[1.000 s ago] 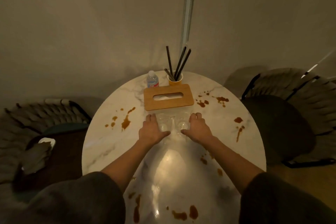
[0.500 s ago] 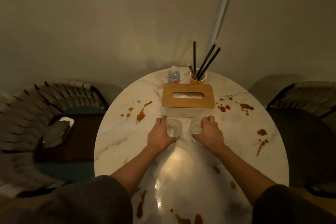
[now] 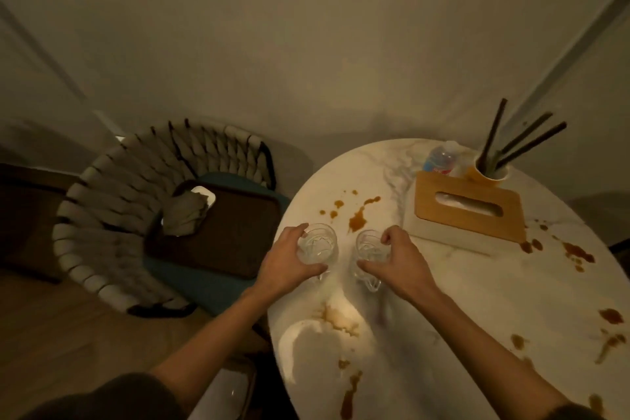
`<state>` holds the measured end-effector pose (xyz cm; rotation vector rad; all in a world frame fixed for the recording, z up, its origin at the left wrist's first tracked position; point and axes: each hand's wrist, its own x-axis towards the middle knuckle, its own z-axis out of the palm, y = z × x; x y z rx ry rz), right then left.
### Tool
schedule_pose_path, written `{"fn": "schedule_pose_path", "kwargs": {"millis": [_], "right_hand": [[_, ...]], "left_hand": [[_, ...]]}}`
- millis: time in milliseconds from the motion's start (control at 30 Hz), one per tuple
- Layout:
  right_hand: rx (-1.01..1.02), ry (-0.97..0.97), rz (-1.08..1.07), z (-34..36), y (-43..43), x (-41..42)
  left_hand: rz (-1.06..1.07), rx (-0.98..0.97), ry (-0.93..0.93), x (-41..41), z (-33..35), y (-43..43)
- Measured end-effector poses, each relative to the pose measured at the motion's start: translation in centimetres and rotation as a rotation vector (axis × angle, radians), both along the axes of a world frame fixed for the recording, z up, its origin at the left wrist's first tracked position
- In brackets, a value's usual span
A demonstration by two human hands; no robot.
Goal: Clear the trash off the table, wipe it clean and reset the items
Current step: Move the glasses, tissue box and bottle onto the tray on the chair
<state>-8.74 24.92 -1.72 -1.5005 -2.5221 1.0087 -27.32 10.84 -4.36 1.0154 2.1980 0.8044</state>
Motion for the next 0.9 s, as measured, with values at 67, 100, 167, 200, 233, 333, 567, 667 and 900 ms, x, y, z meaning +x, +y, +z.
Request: {"fn": "schedule_pose_path", "kwargs": {"millis": [67, 100, 167, 200, 233, 333, 567, 667, 900], "right_hand": [[-0.021, 0.040, 0.063, 0.3, -1.3, -5.2], [-0.032, 0.068, 0.091, 0.2, -1.9, -7.9], [-0.054, 0.117, 0.139, -0.1, -2.8, -13.2], [-0.062, 0.127, 0.161, -0.3, -3.2, -15.7], [-0.070, 0.133, 0.182, -0.6, -3.5, -18.1], [-0.090, 0.090, 0.262, -2.6, -3.6, -24.7], [-0.023, -0.271, 0.422, -11.3, 0.4, -37.5], [-0.049, -0.411, 0.437, -16.2, 1.1, -39.7], [-0.013, -0.506, 0.424, -25.1, 2.3, -43.2]], "left_hand": [[0.052, 0.019, 0.011, -4.6, 0.2, -2.2], [0.078, 0.021, 0.019, -7.0, 0.2, -3.1], [0.129, 0.004, 0.042, -11.7, 0.2, -4.3], [0.147, -0.002, 0.061, -13.9, 0.0, -4.7], [0.160, -0.009, 0.084, -15.9, -0.4, -5.0], [0.179, -0.008, 0.116, -21.3, -2.8, -5.4], [0.044, -0.099, 0.216, -32.4, -11.4, -0.8], [-0.016, -0.177, 0.220, -34.6, -15.9, 0.6], [-0.025, -0.223, 0.212, -38.3, -24.7, 2.9]]}}
